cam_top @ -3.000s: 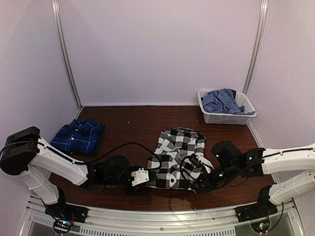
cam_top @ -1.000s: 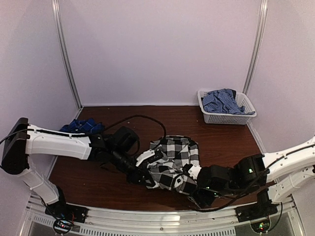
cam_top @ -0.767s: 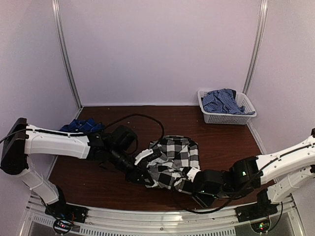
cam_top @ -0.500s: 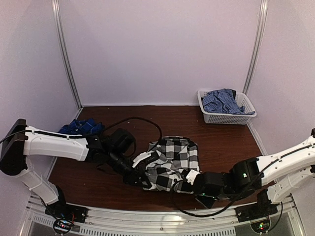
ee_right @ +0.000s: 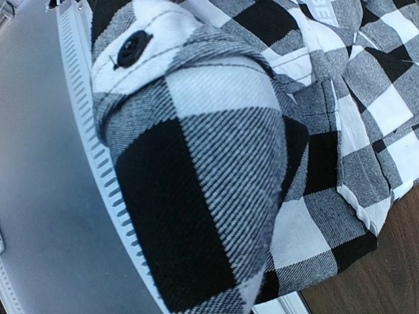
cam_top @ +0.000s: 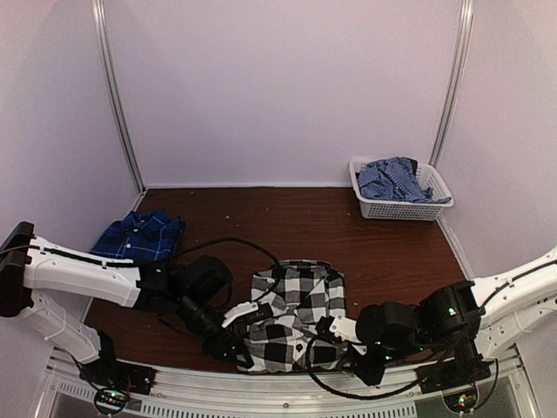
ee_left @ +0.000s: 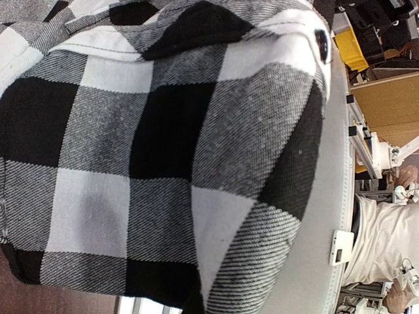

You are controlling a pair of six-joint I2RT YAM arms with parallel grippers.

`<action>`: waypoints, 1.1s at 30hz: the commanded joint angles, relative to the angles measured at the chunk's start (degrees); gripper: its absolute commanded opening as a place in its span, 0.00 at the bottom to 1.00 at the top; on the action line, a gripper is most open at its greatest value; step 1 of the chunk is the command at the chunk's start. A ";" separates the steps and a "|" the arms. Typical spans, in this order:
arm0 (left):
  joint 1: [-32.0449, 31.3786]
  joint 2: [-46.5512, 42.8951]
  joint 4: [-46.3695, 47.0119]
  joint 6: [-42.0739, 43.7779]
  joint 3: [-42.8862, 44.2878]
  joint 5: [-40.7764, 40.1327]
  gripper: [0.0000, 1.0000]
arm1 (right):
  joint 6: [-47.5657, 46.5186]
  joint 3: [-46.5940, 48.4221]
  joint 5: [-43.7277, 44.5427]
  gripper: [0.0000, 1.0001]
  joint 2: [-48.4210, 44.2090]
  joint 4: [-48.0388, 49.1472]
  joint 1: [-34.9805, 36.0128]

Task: Fold and stack the long sleeve shirts
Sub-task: Fold the 2/3-rectangle-folded shirt at the center of the board.

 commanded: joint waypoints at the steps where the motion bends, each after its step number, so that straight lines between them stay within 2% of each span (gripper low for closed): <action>1: 1.86 -1.38 2.53 -1.78 0.87 6.92 0.00 | 0.83 -0.33 -5.73 0.00 -3.94 4.72 -1.35; 4: 5.46 -0.41 4.27 -0.77 2.41 11.14 0.00 | 0.05 0.13 -9.08 0.00 -5.72 5.38 -5.92; 8: 10.56 2.68 4.48 1.35 5.56 15.04 0.00 | -2.80 -0.76 -18.35 0.00 -7.07 6.79 -16.54; 14: 16.79 8.39 5.44 2.89 12.59 20.64 0.00 | -7.14 -1.08 -29.61 0.02 -3.34 8.54 -30.89; 24: 25.15 16.36 7.90 2.87 18.49 24.26 0.12 | -14.21 3.22 -40.02 0.13 7.44 9.94 -44.10; 27: 26.85 19.31 9.39 1.97 19.36 24.69 0.12 | -14.51 4.36 -42.04 0.20 9.39 11.65 -46.73; 33: 29.27 25.23 11.09 1.35 22.24 25.49 0.04 | -16.05 6.21 -44.76 0.25 14.08 13.69 -52.21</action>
